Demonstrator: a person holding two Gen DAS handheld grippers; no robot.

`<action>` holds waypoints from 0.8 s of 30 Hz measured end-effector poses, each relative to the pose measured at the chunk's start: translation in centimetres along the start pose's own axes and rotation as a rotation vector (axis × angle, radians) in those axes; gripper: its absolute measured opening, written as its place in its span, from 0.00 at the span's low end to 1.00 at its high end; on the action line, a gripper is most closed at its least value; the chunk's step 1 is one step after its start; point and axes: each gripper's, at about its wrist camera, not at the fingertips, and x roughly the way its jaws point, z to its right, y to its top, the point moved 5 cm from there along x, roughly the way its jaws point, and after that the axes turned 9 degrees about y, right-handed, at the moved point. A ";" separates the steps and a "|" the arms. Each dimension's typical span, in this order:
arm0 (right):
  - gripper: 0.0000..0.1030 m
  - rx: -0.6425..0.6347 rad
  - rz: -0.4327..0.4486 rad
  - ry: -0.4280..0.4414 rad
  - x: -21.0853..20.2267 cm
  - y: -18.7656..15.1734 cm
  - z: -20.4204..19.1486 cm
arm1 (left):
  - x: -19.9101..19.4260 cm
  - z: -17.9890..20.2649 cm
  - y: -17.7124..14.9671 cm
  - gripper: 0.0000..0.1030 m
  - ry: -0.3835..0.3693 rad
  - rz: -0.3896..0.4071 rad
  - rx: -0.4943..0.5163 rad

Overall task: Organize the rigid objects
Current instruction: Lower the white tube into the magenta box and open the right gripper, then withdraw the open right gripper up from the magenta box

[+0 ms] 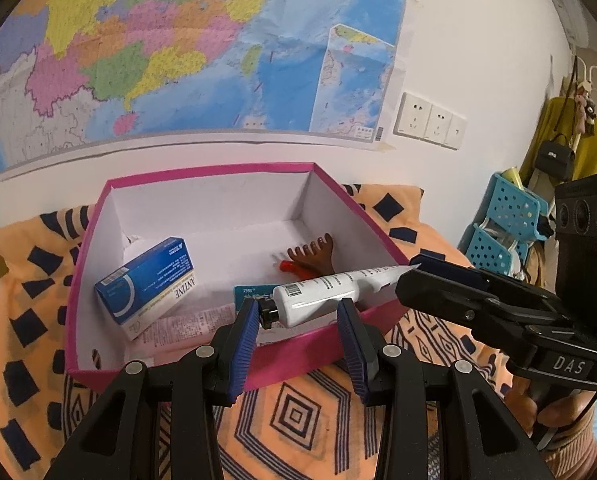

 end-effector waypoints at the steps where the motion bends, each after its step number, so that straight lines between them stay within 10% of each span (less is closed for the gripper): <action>1: 0.48 0.004 -0.001 0.006 0.2 0.0 0.0 | 0.2 0.0 0.0 0.39 -0.008 -0.006 -0.003; 13: 0.40 0.068 -0.077 0.021 4.0 -1.2 1.8 | 3.4 -1.1 -0.6 0.28 0.042 -0.059 -0.028; 24: 0.40 0.045 -0.043 0.010 2.2 -1.6 1.1 | 0.9 -1.5 -1.4 0.47 0.085 0.010 -0.019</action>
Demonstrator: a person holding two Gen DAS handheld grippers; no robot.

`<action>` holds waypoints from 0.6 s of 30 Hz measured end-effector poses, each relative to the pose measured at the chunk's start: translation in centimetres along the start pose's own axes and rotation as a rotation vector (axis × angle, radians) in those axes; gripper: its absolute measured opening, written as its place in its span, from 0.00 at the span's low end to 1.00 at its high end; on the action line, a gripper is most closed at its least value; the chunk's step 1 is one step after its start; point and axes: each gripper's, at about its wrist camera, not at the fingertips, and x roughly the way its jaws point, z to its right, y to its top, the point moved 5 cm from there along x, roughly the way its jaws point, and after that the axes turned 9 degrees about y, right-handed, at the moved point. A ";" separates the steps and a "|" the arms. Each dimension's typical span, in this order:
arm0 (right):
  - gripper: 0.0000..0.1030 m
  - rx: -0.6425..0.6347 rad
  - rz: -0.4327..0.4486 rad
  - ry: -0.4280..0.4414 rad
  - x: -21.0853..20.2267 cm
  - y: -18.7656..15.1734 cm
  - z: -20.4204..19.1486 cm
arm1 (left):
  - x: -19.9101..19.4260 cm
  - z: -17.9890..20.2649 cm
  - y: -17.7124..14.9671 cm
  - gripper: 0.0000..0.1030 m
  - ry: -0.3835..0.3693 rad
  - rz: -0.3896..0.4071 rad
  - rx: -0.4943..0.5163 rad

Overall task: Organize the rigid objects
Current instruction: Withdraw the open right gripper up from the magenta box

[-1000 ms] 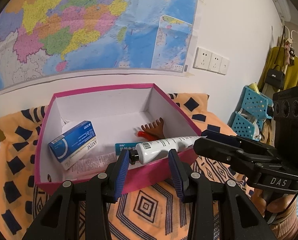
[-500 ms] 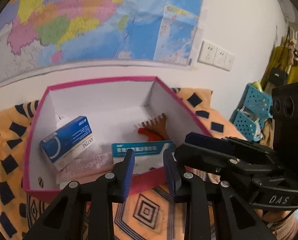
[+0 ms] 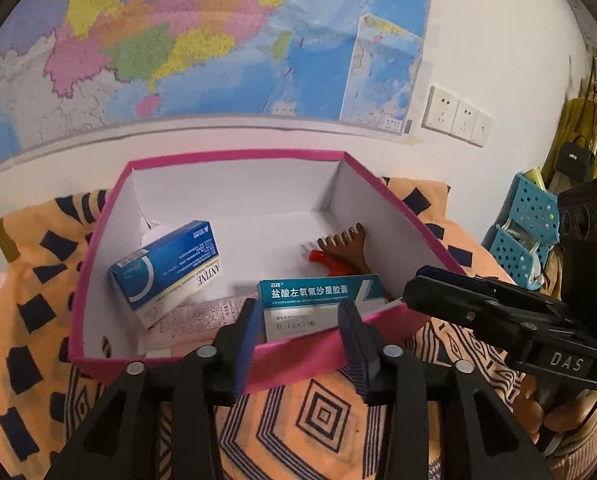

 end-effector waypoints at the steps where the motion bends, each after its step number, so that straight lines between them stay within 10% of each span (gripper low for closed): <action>1: 0.40 -0.006 0.002 -0.004 -0.1 -0.1 -0.2 | -0.4 0.1 -0.1 0.50 0.012 0.011 0.006; 11: 0.65 -0.055 0.018 -0.094 -1.5 -3.1 -1.8 | -2.9 -1.2 -2.4 0.98 0.091 0.037 -0.037; 18: 0.89 -0.108 0.014 -0.208 -1.8 -5.8 -2.7 | -3.1 -2.7 -5.9 0.99 0.196 -0.007 -0.067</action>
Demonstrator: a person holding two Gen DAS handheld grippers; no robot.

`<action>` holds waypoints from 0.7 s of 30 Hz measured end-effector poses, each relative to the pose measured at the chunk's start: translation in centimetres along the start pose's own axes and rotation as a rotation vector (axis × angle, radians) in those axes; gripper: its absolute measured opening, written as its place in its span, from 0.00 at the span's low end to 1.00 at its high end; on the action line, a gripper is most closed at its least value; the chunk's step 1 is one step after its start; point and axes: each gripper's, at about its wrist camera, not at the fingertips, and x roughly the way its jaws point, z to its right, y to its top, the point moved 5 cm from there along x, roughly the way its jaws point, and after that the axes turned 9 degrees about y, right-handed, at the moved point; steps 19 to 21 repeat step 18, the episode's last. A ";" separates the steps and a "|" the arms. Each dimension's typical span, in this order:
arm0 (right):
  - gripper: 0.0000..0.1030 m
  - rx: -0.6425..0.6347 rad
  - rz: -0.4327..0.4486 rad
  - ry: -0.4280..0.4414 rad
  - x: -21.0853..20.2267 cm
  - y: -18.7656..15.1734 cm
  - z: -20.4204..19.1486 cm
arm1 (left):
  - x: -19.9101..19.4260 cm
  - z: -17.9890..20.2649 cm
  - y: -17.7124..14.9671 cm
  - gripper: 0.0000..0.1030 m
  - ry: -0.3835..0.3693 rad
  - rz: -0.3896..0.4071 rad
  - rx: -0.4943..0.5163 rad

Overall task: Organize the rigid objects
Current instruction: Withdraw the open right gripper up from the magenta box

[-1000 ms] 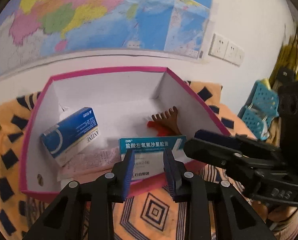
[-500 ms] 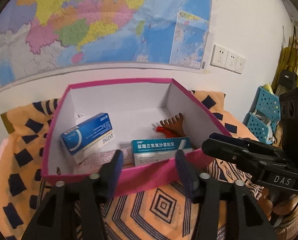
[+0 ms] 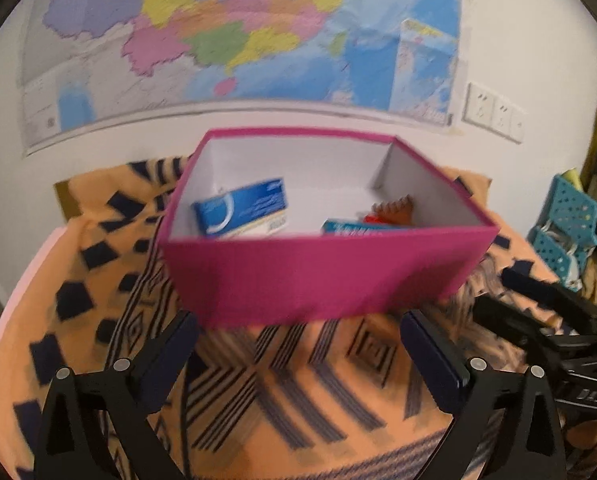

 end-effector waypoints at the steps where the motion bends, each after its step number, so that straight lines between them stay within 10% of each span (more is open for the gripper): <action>1: 0.92 -0.003 0.001 -0.012 -0.1 -0.2 -0.1 | 0.1 -0.1 -0.5 0.99 0.009 -0.009 0.000; 21: 0.98 -0.040 -0.003 -0.042 -1.0 -2.8 -2.5 | -1.0 -0.4 -3.4 0.99 0.086 -0.043 -0.006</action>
